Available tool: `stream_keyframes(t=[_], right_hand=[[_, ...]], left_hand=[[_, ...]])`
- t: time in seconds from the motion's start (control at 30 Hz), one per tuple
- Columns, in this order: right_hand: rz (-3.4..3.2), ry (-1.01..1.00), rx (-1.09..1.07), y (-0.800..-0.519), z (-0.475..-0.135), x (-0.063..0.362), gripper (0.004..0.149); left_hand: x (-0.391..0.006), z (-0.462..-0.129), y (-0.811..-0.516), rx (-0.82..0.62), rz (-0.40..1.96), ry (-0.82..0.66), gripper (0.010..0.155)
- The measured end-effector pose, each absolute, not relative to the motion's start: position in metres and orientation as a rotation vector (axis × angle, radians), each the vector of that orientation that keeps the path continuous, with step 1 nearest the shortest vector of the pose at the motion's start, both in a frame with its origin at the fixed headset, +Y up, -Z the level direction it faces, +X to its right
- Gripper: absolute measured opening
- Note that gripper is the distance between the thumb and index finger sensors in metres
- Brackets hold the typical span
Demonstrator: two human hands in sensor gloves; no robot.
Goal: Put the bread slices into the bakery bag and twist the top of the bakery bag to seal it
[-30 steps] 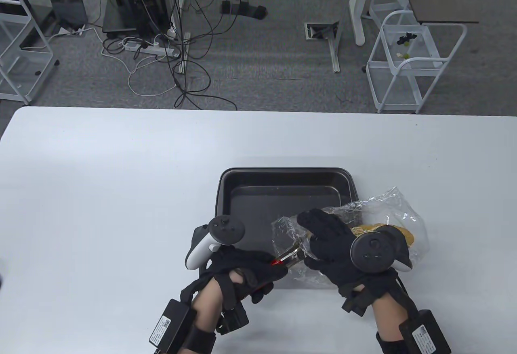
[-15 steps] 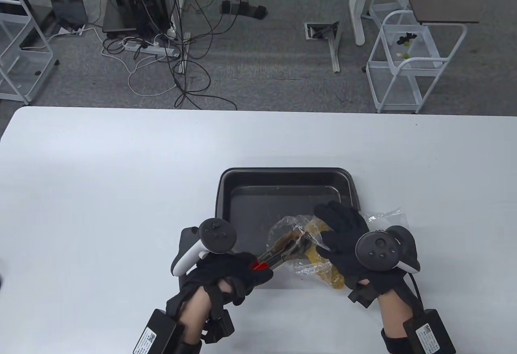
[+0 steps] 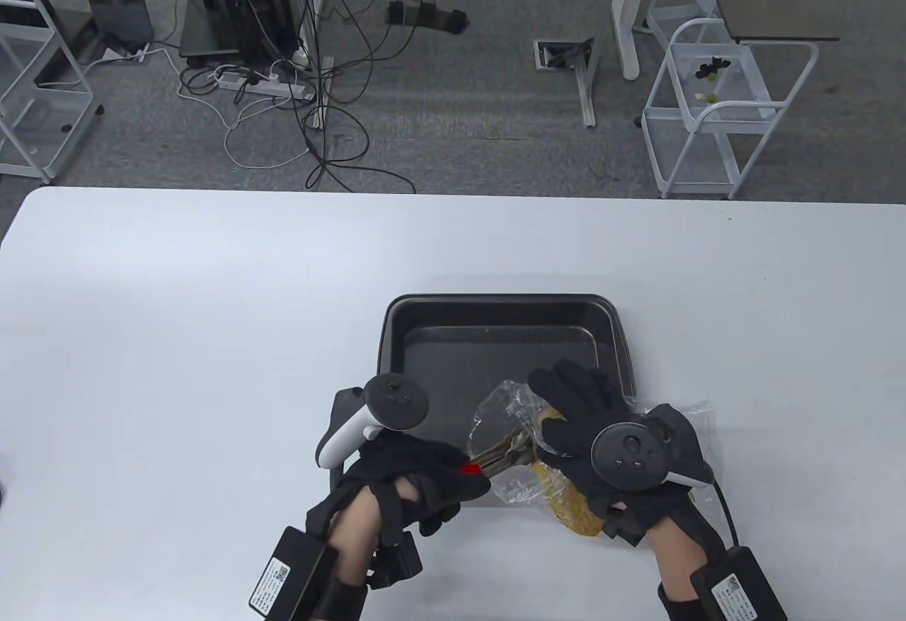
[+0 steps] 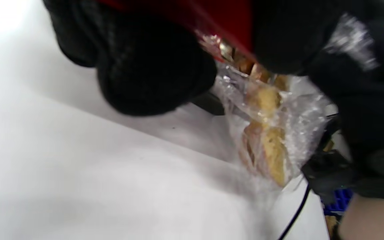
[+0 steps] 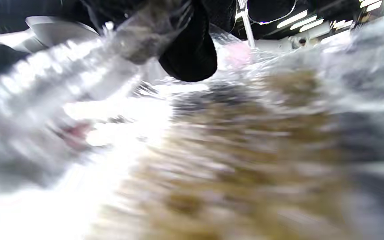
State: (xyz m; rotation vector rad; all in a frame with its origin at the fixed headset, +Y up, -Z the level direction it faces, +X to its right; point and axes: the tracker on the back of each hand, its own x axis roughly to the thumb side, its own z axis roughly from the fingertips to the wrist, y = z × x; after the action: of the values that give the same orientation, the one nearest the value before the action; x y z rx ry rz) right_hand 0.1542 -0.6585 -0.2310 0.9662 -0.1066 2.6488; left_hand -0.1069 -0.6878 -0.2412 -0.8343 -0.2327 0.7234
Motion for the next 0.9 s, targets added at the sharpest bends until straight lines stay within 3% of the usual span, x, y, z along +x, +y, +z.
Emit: stream_keyframes(t=[0.37, 0.73, 0.9], right_hand=[[2.295, -0.090, 1.245, -0.636, -0.195, 0.118, 0.044], [1.968, -0.039, 1.131, -0.641, -0.209, 0.132, 0.044], [1.923, 0.057, 1.057, -0.644, -0.215, 0.136, 0.044]], left_hand=[[-0.069, -0.243, -0.692, -0.916, 0.649, -0.315, 0.075], [-0.043, -0.238, -0.692, -0.863, 0.747, -0.266, 0.079], [-0.038, -0.240, -0.706, -0.964, 0.807, -0.250, 0.085]])
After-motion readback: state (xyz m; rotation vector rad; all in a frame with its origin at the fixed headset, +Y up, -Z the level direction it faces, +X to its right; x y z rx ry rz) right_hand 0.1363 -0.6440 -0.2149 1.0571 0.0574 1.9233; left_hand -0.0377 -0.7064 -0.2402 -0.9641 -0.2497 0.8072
